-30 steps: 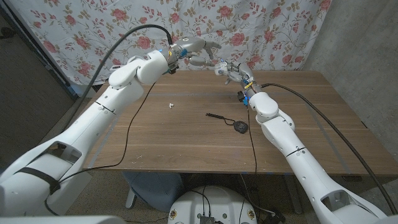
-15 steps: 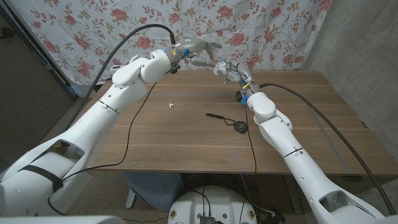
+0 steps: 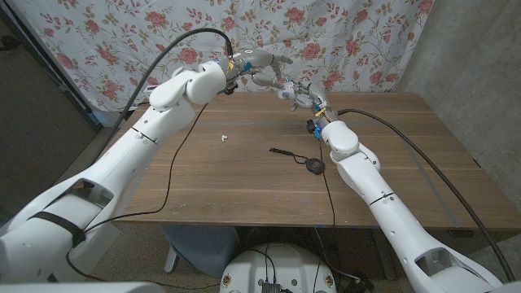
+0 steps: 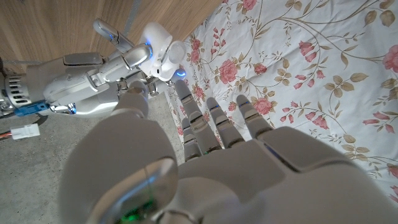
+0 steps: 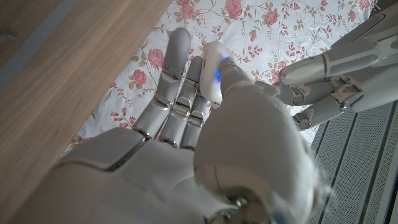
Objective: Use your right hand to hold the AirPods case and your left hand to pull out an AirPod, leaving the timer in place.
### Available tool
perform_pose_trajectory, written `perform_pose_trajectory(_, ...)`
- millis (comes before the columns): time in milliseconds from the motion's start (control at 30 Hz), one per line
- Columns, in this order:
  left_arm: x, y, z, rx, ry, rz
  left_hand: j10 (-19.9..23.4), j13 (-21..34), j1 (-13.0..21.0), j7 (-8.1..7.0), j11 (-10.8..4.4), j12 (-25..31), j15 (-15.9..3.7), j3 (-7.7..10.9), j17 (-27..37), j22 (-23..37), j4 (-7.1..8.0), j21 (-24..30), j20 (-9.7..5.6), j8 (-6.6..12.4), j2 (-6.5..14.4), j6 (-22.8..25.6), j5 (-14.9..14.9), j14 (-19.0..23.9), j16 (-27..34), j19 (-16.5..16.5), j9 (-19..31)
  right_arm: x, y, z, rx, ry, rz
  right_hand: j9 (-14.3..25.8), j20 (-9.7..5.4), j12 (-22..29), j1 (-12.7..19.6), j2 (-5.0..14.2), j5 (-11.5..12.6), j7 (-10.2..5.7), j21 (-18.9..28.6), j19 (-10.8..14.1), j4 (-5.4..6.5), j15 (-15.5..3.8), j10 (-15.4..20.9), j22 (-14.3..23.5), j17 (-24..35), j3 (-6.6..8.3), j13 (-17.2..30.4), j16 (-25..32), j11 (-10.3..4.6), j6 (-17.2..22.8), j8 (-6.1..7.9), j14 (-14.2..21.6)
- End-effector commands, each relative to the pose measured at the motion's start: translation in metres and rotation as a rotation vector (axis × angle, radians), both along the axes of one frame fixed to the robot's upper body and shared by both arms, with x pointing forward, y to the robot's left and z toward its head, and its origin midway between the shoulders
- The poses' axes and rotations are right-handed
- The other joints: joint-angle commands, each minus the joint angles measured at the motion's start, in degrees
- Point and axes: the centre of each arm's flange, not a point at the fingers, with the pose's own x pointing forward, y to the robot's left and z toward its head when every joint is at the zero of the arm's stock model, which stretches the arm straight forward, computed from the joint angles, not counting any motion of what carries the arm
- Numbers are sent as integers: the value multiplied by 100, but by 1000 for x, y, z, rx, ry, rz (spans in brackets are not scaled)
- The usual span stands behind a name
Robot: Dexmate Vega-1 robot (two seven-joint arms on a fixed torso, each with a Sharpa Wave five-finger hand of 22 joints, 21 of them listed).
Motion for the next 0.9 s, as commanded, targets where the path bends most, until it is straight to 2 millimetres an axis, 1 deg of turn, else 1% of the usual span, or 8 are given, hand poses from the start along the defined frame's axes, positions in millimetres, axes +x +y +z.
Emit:
perform_pose_trajectory(33,6,-3,-3,15,39,6,22,13,-1,-2,17,-37,9,36,16,28,-11,-31,11,-9,-38,-46,16,-18,-9,-11,6,1,4,0,-3,-11,-1,11,-588,25,16,31,37,-3,32,-1634,-23,-1002,724,7,33,24,55,-11,-672,29,-31,308)
perform_pose_trajectory(200,8,-3,-3,12,37,9,24,18,16,3,26,-49,6,59,16,29,-23,-30,13,0,-30,-48,20,-13,-8,-14,6,0,3,1,-7,-19,-10,11,-591,17,19,29,39,-7,34,-1644,-25,-1002,703,7,36,24,61,-11,-677,28,-31,303)
perform_pose_trajectory(433,9,-6,-4,35,45,9,35,25,38,10,-11,-61,-2,91,18,29,-34,-26,17,8,-9,-54,29,-4,-5,-12,6,-1,6,1,-28,-50,-32,11,-589,14,20,24,40,-1,36,-1655,-27,-1004,706,6,39,23,60,-14,-670,31,-30,295)
perform_pose_trajectory(767,9,-13,-4,33,35,2,41,32,51,15,-9,-74,-3,111,19,29,-43,-24,18,18,-8,-49,32,1,-4,-12,6,-2,6,2,-42,-61,-33,11,-587,13,17,25,43,-5,41,-1672,-24,-1002,711,7,45,21,64,-14,-644,27,-32,285)
perform_pose_trajectory(900,9,-15,-5,30,40,-7,46,36,59,16,-13,-80,-9,123,20,29,-47,-24,23,17,-5,-62,34,2,-3,-15,6,-2,6,1,-47,-67,-31,10,-588,9,19,21,44,-12,45,-1675,-26,-1005,705,8,48,19,66,-13,-655,25,-33,282)
